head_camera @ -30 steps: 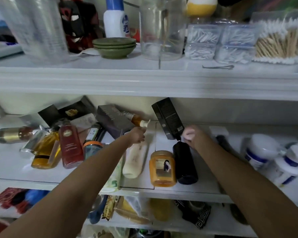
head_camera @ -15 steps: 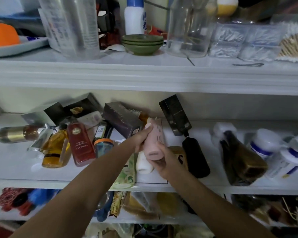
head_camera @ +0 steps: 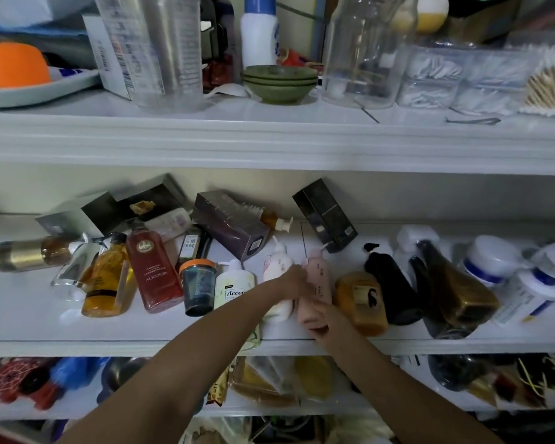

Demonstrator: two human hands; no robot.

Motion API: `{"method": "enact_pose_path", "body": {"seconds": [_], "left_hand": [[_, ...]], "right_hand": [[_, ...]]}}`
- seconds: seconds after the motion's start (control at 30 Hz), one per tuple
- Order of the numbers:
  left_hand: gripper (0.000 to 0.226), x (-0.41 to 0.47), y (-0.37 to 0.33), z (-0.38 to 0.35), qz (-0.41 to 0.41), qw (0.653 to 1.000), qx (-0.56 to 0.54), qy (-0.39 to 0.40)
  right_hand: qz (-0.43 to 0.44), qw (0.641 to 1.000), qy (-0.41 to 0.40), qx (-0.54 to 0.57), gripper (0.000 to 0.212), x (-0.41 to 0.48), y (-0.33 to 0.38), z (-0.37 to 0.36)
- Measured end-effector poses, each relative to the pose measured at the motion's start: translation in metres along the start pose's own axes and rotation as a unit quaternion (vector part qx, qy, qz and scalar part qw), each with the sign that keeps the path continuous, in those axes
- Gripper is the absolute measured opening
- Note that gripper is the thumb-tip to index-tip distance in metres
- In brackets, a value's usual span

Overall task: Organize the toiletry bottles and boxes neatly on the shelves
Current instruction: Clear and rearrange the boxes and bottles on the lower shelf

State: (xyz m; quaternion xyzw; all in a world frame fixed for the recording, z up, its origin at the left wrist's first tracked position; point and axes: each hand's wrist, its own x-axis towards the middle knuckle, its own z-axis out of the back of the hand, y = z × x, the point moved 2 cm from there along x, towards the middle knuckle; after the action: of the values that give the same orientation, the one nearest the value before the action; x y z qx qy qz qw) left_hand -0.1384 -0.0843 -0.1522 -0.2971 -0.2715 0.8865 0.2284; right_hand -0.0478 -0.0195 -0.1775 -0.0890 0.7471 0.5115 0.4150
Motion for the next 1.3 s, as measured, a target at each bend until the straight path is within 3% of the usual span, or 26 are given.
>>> {"method": "enact_pose_path", "body": {"seconds": [0.1,0.13,0.27,0.5,0.77,0.9,0.97,1.1,1.2,1.3], "left_hand": [[0.053,0.002,0.016,0.0,0.006,0.985,0.131,-0.11],[0.06,-0.002,0.025,0.001,0.033,0.982,0.13,-0.13],[0.092,-0.013,0.044,-0.002,0.098,0.99,0.044,-0.094],[0.091,-0.019,0.035,-0.011,0.136,0.984,0.095,-0.068],[0.088,-0.022,0.033,-0.02,0.175,0.979,0.093,-0.056],[0.087,-0.029,0.031,-0.023,0.179,0.978,0.088,-0.065],[0.087,-0.033,0.029,-0.025,0.182,0.977,0.086,-0.068],[0.089,-0.041,0.029,-0.029,0.17,0.978,0.087,-0.084],[0.088,-0.047,0.029,-0.031,0.16,0.978,0.095,-0.094],[0.076,-0.052,0.028,-0.022,0.127,0.98,0.115,-0.101]], "right_hand": [[-0.014,0.999,-0.007,-0.041,0.048,0.001,-0.005,0.0],[-0.024,0.999,-0.007,-0.041,0.048,0.0,-0.005,-0.001],[-0.012,1.0,-0.018,0.005,0.042,0.003,-0.011,0.003],[-0.003,1.0,-0.009,0.029,0.037,-0.001,-0.017,0.019],[0.02,0.997,-0.017,-0.076,0.018,-0.002,-0.01,0.029],[0.046,0.985,-0.056,-0.157,0.041,-0.005,-0.008,0.026],[0.065,0.971,-0.077,-0.219,0.043,-0.01,-0.004,0.024],[0.099,0.935,-0.113,-0.323,0.024,-0.014,0.002,0.019],[0.13,0.857,-0.109,-0.486,0.024,-0.019,0.004,0.009],[0.23,0.765,-0.12,-0.589,0.018,-0.019,0.001,0.006]]}}
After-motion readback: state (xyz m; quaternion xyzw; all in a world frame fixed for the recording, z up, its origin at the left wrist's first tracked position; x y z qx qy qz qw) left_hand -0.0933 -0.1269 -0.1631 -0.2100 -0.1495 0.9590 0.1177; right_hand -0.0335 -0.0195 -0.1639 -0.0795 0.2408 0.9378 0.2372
